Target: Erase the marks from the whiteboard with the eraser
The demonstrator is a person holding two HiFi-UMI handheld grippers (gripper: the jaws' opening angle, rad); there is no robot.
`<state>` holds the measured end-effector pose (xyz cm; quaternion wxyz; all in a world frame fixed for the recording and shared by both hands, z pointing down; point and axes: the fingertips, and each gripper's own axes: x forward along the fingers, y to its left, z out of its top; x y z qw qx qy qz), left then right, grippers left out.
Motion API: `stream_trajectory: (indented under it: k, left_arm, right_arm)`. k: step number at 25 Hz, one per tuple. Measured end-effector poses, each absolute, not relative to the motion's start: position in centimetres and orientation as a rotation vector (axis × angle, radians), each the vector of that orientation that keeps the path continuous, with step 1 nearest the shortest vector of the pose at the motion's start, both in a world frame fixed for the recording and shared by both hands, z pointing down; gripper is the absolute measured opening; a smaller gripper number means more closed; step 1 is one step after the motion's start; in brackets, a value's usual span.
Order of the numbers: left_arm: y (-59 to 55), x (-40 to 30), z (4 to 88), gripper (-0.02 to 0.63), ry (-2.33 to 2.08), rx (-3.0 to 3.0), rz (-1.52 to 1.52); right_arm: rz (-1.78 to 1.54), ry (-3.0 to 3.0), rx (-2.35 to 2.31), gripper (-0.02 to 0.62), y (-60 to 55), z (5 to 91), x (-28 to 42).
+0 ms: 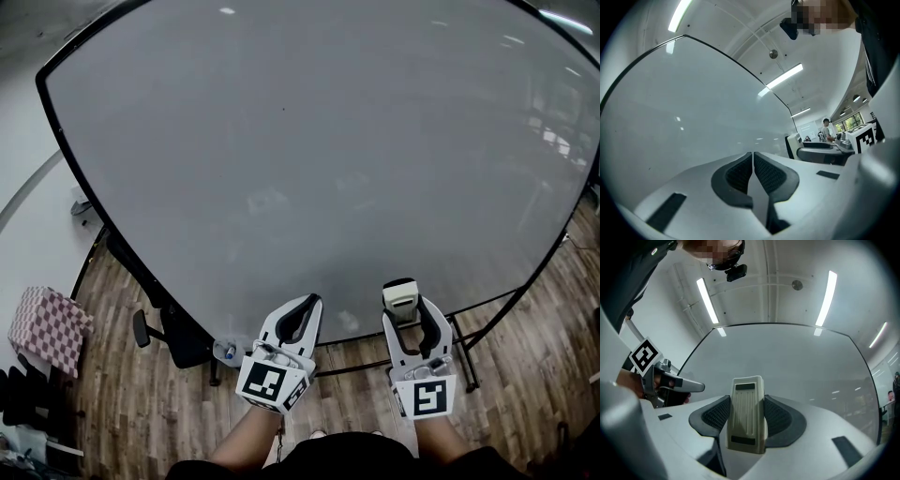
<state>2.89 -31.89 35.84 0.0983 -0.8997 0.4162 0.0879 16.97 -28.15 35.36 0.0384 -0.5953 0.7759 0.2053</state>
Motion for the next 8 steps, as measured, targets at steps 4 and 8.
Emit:
stream_trajectory:
  k: [4, 8]
  left_arm:
    - [-31.91, 2.93, 35.97, 0.028, 1.240, -2.671, 0.262]
    - [-31.98, 3.45, 36.18, 0.028, 1.238, -2.689, 0.259]
  right_arm:
    - [0.613, 2.384, -1.801, 0.250, -28.16, 35.20, 16.56]
    - [0.604, 2.382, -1.794, 0.250, -28.30, 34.89, 16.65]
